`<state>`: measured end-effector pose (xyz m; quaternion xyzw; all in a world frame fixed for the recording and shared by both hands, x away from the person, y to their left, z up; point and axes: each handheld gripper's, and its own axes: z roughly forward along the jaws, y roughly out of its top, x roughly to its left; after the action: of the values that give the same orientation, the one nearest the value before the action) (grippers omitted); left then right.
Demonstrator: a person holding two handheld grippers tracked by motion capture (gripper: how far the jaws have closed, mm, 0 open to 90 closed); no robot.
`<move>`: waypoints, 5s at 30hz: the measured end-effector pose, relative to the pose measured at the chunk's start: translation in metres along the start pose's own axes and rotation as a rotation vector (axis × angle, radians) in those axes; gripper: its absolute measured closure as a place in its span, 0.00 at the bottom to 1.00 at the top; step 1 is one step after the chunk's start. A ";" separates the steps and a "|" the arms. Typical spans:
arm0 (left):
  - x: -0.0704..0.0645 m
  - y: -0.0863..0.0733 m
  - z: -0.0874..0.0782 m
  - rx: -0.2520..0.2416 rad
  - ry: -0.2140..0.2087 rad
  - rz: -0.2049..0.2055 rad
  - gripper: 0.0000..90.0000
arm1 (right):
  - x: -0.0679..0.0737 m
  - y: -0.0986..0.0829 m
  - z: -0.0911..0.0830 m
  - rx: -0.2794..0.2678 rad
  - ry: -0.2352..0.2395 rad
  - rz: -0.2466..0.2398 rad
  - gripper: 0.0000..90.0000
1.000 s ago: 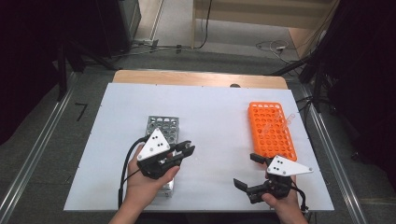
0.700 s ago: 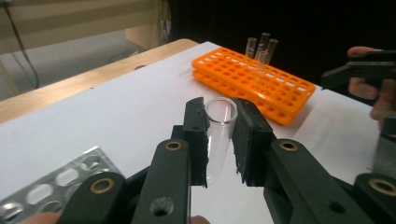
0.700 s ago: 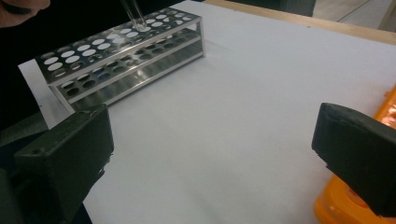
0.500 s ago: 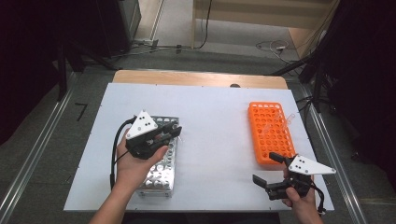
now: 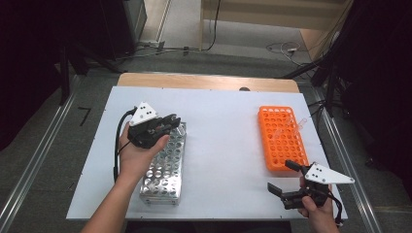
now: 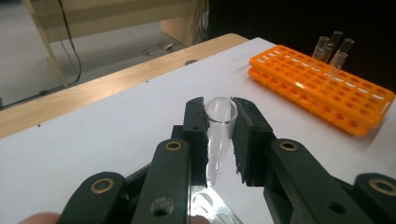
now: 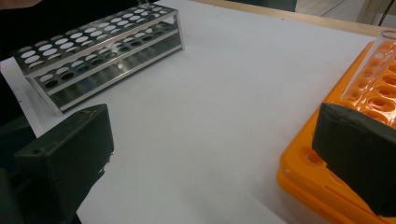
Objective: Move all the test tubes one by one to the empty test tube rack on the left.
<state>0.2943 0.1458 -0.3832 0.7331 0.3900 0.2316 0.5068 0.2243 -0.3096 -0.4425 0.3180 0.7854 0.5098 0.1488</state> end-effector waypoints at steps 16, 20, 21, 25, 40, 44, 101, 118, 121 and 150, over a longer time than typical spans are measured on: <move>0.016 0.005 0.030 0.062 0.061 0.019 0.85 | -0.003 -0.001 -0.003 -0.003 -0.014 0.007 0.00; 0.016 0.004 0.034 0.089 0.069 0.036 0.85 | -0.003 -0.001 -0.004 -0.006 -0.015 0.006 0.00; 0.016 0.003 0.035 0.095 0.071 0.041 0.85 | -0.003 -0.001 -0.004 -0.007 -0.014 0.006 0.00; 0.015 0.002 0.041 0.126 0.070 0.051 0.85 | -0.003 -0.001 -0.004 -0.004 -0.012 0.007 0.00; 0.020 -0.007 0.061 0.212 0.048 0.033 0.85 | -0.003 -0.001 -0.002 -0.001 -0.010 0.004 0.00; 0.021 -0.010 0.064 0.234 0.046 0.026 0.85 | -0.004 -0.001 -0.003 -0.003 -0.010 0.008 0.00; -0.028 -0.042 -0.032 -0.054 -0.150 -0.110 0.00 | -0.053 0.028 0.009 0.003 -0.127 0.088 0.04; -0.037 -0.053 -0.031 -0.018 -0.167 -0.090 0.00 | -0.090 0.034 0.055 0.088 -0.184 0.177 0.53; -0.039 -0.054 -0.030 -0.019 -0.167 -0.091 0.00 | -0.092 0.031 0.065 0.110 -0.206 0.177 0.59; -0.044 -0.054 -0.026 -0.001 -0.176 -0.084 0.00 | -0.080 0.028 0.075 0.130 -0.332 0.123 0.82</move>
<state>0.2306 0.1347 -0.4210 0.7335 0.3740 0.1449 0.5487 0.3361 -0.3008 -0.4574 0.4541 0.7604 0.4067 0.2239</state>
